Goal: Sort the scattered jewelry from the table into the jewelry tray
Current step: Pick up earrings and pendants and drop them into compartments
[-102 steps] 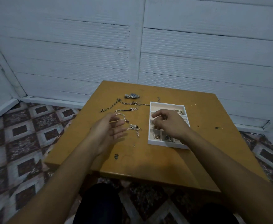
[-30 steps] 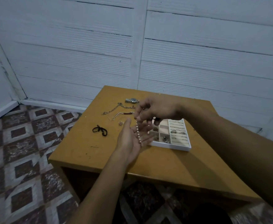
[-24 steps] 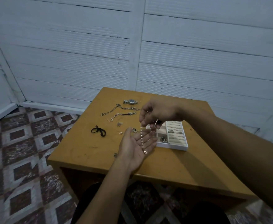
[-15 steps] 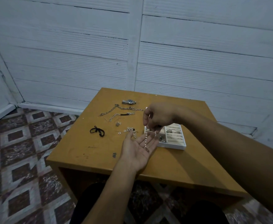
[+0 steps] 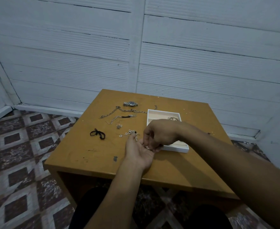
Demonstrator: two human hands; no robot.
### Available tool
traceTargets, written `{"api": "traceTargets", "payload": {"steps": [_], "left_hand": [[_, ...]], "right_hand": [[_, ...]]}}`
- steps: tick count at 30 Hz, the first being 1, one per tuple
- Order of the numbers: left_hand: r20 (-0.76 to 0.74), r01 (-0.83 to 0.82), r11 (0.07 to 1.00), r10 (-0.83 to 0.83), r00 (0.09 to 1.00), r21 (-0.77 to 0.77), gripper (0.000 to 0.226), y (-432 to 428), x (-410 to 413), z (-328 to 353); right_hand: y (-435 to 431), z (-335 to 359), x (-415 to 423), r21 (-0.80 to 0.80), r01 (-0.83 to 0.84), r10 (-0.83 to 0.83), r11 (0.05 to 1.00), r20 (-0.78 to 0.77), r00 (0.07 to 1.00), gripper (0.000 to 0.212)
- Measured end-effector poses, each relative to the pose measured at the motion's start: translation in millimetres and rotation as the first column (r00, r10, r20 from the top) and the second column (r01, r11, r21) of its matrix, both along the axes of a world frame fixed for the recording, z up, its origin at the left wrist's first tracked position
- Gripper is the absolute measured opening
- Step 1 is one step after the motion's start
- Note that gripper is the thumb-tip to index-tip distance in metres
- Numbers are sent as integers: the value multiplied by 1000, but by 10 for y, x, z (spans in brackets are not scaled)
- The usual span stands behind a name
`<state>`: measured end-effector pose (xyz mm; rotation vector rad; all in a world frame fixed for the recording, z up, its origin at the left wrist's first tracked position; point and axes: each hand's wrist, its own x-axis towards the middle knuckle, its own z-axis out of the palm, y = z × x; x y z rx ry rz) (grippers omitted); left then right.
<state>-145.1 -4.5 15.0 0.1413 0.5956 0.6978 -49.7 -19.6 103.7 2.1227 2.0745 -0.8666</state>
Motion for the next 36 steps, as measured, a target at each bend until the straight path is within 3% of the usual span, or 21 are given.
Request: {"api": "traceTargets", "payload": {"steps": [16,21,30,36], "left_hand": [[22,50,998,-49,999,-36,61,-89,180,-205],[75,49,996,-43,996,-70,60,-108,211,-202],[64,47,994,-41,997,-98,58,-137,233,-165],[-75,63,998,-65,995,-25,58,-20,247,-61]], "right_hand": [[32,-125,115,87,90,-103,992,155,982,19],[19,-93,112,160,118,-139,980,127,982,15],[-5,-93,283,180,227,-223,957,-42,974,16],[-107,-158,547,210,378,-324,902,-250,912,12]]}}
